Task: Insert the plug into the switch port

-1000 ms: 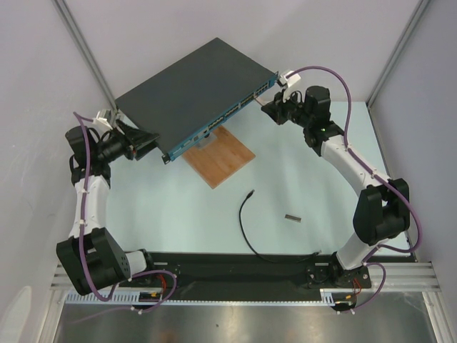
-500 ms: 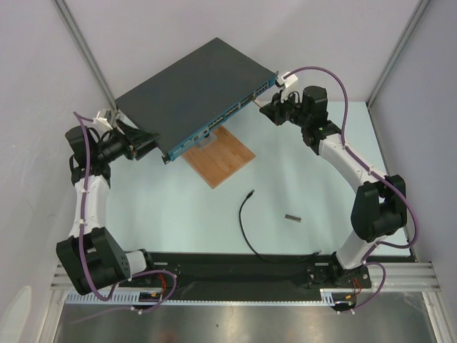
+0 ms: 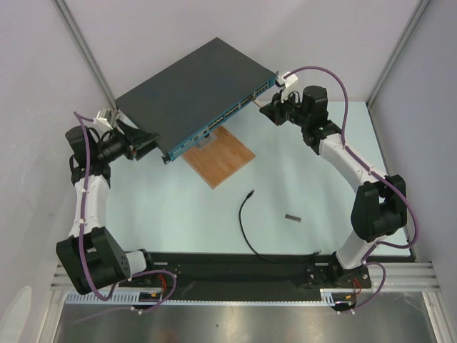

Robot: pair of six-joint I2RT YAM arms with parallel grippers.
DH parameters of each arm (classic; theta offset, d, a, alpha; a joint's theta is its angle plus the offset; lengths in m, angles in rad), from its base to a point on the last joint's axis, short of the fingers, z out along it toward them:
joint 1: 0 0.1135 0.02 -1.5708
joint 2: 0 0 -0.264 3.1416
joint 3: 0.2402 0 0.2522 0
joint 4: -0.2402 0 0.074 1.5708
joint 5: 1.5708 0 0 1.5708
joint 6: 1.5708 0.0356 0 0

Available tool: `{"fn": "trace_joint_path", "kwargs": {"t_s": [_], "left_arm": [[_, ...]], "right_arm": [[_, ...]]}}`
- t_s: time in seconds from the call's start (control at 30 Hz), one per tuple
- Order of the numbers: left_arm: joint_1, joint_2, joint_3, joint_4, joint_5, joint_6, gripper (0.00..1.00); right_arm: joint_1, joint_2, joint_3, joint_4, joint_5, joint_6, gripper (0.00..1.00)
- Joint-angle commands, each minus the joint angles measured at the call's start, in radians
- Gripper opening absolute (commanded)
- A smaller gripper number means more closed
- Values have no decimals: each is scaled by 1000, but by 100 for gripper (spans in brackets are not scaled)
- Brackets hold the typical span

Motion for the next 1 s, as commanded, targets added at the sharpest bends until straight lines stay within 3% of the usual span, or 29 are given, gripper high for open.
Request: {"fn": "trace_joint_path", "kwargs": {"t_s": [0.0,0.97], "left_arm": [[-56,37,21,42,-13,82,0],[-56,43,25,42,-14,82,0]], "right_arm": [[-4,-32,41,40,-11,1,0],[-9,-64,24,23,-23,-13,0]]}}
